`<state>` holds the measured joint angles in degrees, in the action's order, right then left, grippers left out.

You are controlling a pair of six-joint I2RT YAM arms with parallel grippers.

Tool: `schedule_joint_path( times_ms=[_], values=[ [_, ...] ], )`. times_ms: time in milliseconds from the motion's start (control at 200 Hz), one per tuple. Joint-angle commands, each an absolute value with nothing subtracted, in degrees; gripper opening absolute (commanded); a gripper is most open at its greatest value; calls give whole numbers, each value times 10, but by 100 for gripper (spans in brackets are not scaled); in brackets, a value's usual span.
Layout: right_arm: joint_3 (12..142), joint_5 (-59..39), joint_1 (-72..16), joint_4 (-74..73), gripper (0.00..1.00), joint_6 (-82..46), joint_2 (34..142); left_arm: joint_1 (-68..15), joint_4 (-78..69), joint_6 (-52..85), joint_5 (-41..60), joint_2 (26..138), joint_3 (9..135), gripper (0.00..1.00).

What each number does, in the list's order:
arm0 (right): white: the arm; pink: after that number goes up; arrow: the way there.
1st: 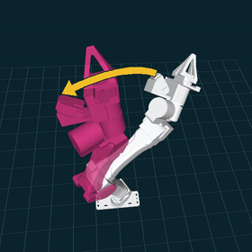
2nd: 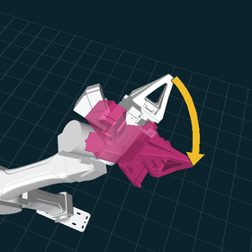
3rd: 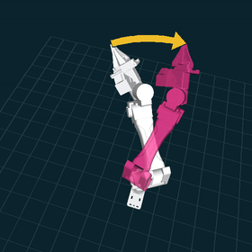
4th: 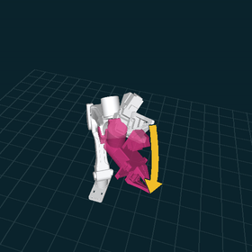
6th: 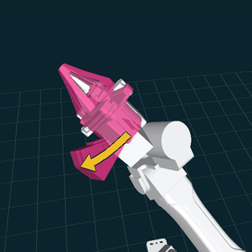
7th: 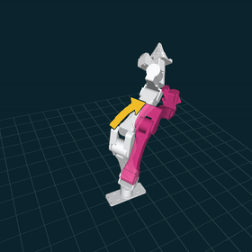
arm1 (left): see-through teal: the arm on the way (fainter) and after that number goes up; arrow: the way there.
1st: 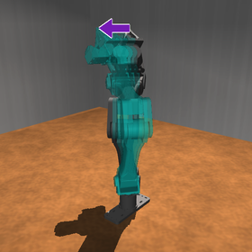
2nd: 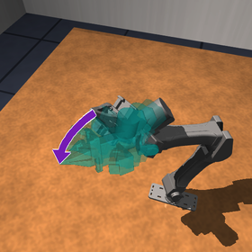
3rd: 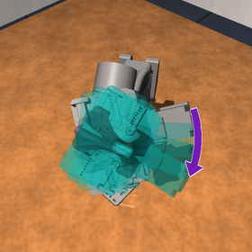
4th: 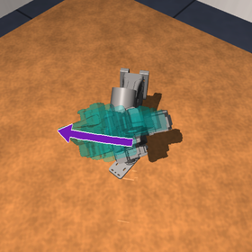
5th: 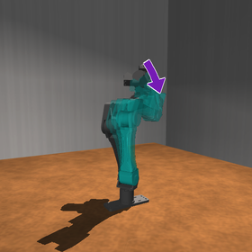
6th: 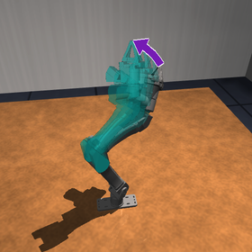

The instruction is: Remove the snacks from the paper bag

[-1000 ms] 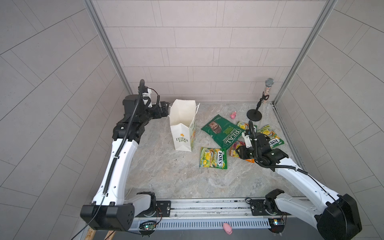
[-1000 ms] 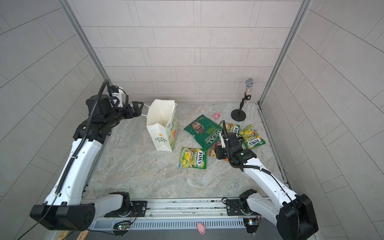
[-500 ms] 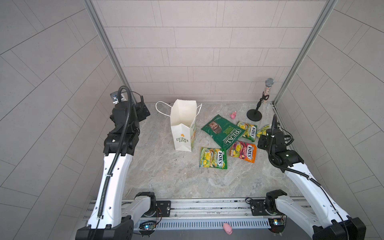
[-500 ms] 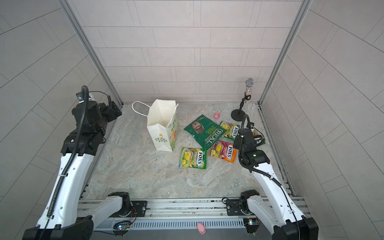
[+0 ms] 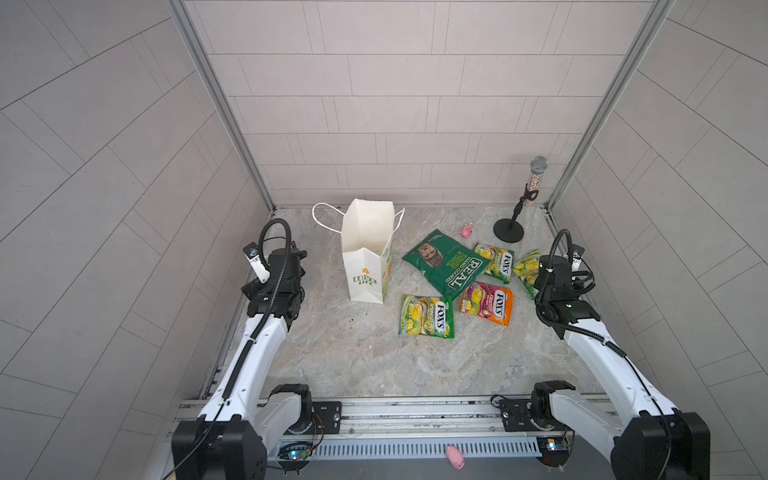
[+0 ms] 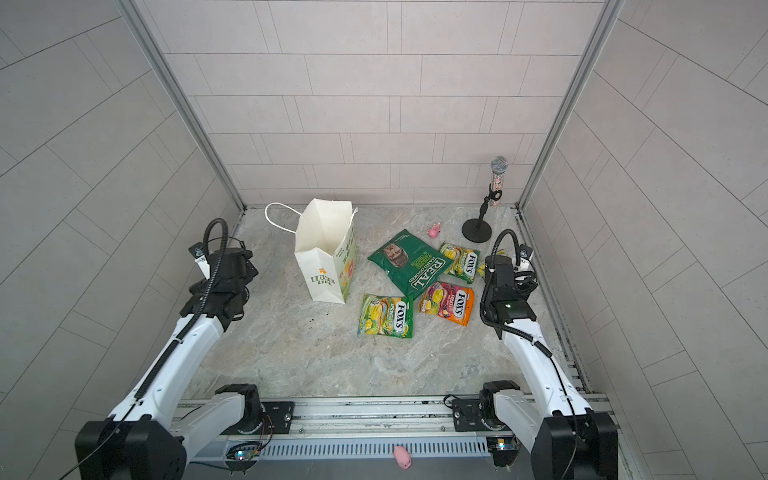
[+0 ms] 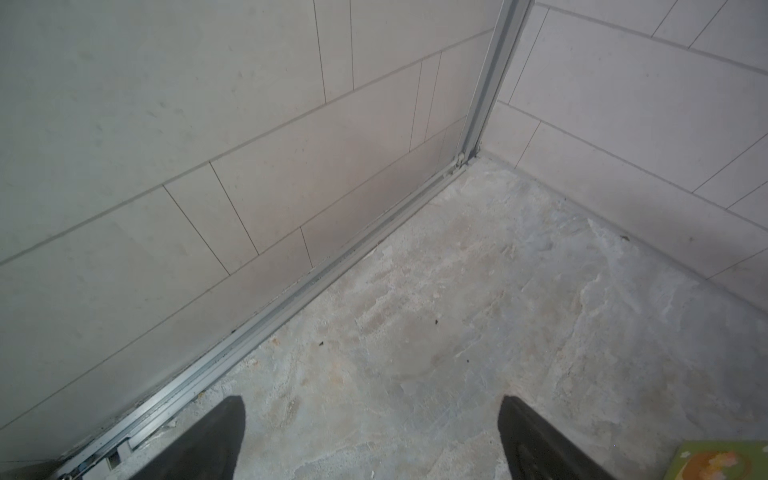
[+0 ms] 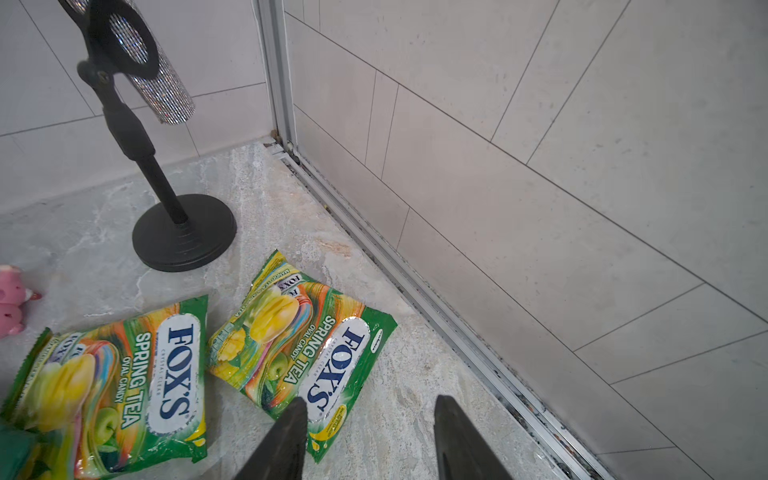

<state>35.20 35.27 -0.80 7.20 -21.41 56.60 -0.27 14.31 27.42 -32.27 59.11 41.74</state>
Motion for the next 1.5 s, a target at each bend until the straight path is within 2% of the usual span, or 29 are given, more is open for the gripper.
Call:
schedule_joint_path(
  times_ms=[0,495,800,976,1186,1311,1416,1496],
  values=[
    [306,370,-7,-33,53,-163,566,0,15,230,-300,603,384,100],
    [240,306,-8,-241,57,-94,655,-1,-211,110,-195,699,277,100],
    [198,243,-31,-390,59,-39,714,-1,-432,67,-107,781,205,100],
    [184,196,-35,-490,60,-33,777,-1,-466,36,-92,787,193,100],
    [174,158,-36,-586,61,-21,858,0,-732,23,-75,931,136,100],
    [159,138,-37,-660,63,-12,906,0,-600,30,-74,879,161,100],
    [173,139,-39,-626,66,-9,905,-1,-562,38,-120,914,212,100],
    [188,159,-39,-596,78,-18,905,-3,-536,38,-120,900,214,100]
  ],
)
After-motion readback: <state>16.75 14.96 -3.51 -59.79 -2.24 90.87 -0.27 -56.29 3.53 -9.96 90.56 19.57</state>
